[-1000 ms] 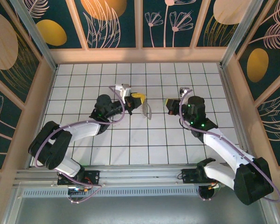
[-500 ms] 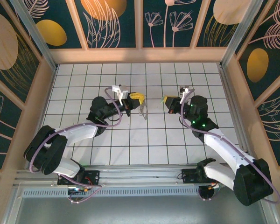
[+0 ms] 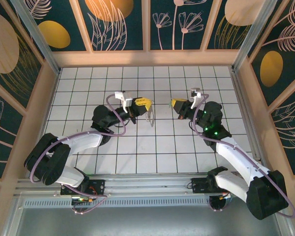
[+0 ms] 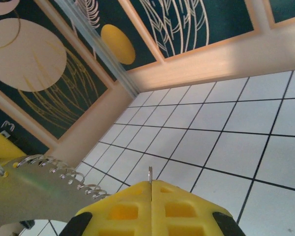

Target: Put the keys on the keyring

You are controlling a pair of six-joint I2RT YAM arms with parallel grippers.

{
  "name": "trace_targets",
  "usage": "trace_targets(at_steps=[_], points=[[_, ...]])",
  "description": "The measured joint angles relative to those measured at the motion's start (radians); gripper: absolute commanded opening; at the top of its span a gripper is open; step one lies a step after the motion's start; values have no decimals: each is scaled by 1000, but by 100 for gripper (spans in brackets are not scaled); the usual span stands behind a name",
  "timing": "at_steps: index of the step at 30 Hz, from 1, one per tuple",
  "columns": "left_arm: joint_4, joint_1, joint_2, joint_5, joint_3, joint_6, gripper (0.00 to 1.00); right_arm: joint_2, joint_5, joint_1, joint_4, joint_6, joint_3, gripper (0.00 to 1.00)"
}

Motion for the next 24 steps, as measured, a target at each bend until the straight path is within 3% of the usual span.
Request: trace_targets(at_steps=[12, 24], points=[[97, 0, 39, 35, -11, -68, 0, 21, -126, 0, 43, -1, 0, 0], [282, 0, 143, 151, -10, -220, 0, -21, -132, 0, 50, -1, 0, 0]])
